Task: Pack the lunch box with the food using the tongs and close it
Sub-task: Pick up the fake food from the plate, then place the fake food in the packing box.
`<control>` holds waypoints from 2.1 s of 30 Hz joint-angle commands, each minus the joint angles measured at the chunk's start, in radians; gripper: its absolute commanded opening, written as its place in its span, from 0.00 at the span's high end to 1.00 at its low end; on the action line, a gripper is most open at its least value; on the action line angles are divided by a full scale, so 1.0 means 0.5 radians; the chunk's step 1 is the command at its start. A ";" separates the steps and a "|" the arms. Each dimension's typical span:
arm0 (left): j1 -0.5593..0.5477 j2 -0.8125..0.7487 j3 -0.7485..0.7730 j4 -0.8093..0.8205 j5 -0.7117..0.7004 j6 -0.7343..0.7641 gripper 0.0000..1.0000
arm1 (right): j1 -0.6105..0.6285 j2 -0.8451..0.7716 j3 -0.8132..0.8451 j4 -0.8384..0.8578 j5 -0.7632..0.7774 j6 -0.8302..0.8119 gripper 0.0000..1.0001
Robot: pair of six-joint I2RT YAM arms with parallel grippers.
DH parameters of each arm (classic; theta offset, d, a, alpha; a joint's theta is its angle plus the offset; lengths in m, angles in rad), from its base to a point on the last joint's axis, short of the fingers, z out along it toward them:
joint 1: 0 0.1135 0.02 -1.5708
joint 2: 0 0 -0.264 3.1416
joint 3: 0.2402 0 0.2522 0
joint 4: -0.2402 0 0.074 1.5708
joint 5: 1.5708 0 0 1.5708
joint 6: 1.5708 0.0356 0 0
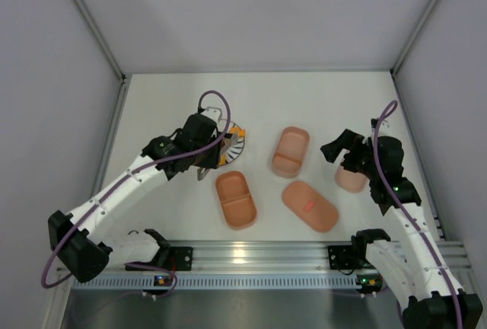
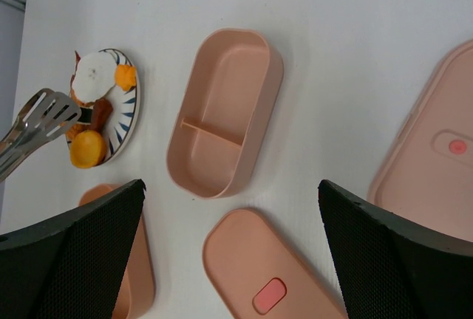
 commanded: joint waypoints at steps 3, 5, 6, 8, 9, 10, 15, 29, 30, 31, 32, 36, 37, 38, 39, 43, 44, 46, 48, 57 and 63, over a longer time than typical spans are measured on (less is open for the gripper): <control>-0.011 -0.102 0.064 -0.014 0.011 0.029 0.75 | -0.032 -0.025 0.047 0.047 0.007 -0.005 0.00; -0.011 -0.123 0.061 -0.042 0.036 0.048 0.75 | -0.035 -0.028 0.047 0.050 0.007 -0.008 0.01; -0.011 -0.132 0.061 -0.048 0.042 0.054 0.75 | -0.032 -0.028 0.041 0.044 0.007 -0.008 0.00; -0.011 -0.169 0.058 -0.078 0.054 0.069 0.75 | -0.032 -0.028 0.044 0.050 0.010 -0.005 0.00; -0.011 -0.197 0.055 -0.088 0.085 0.081 0.75 | -0.032 -0.025 0.041 0.047 0.010 -0.008 0.00; -0.011 -0.209 0.055 -0.094 0.100 0.088 0.75 | -0.032 -0.022 0.041 0.050 0.010 -0.008 0.01; -0.011 -0.264 0.027 -0.140 0.204 0.100 0.75 | -0.032 -0.004 0.032 0.068 0.007 -0.002 0.00; -0.011 -0.436 -0.053 -0.263 0.478 0.137 0.77 | -0.032 0.027 0.017 0.102 0.001 -0.002 0.00; -0.011 -0.442 -0.056 -0.269 0.478 0.137 0.77 | -0.032 0.030 0.020 0.099 0.001 -0.002 0.01; -0.011 -0.445 -0.050 -0.284 0.481 0.137 0.77 | -0.032 0.030 0.017 0.096 0.001 -0.002 0.01; -0.011 -0.448 -0.050 -0.299 0.484 0.134 0.77 | -0.035 0.027 0.020 0.093 0.001 -0.002 0.01; -0.011 -0.470 -0.050 -0.330 0.490 0.134 0.77 | -0.032 0.024 0.014 0.093 -0.002 -0.002 0.01; -0.011 -0.473 -0.044 -0.345 0.493 0.137 0.77 | -0.032 0.024 0.014 0.093 -0.002 -0.005 0.00; -0.011 -0.473 -0.031 -0.358 0.496 0.140 0.77 | -0.032 0.024 0.011 0.093 -0.002 -0.005 0.00; -0.011 -0.470 -0.025 -0.391 0.502 0.149 0.77 | -0.032 0.024 0.008 0.090 0.001 -0.002 0.00; -0.011 -0.467 -0.001 -0.502 0.530 0.174 0.77 | -0.032 0.015 0.008 0.080 0.001 -0.008 0.00; -0.011 -0.473 -0.001 -0.514 0.533 0.174 0.77 | -0.032 0.015 0.001 0.080 0.001 -0.008 0.00; -0.011 -0.498 -0.010 -0.520 0.545 0.171 0.77 | -0.032 0.018 -0.002 0.083 0.004 -0.002 0.01; -0.011 -0.504 -0.001 -0.530 0.582 0.167 0.77 | -0.035 0.012 -0.005 0.086 -0.002 -0.002 0.01; -0.011 -0.476 0.039 -0.634 0.634 0.131 0.73 | -0.032 0.015 -0.005 0.093 -0.005 -0.002 0.01; -0.011 -0.467 0.033 -0.671 0.600 0.100 0.69 | -0.032 0.036 -0.011 0.111 -0.020 -0.002 0.00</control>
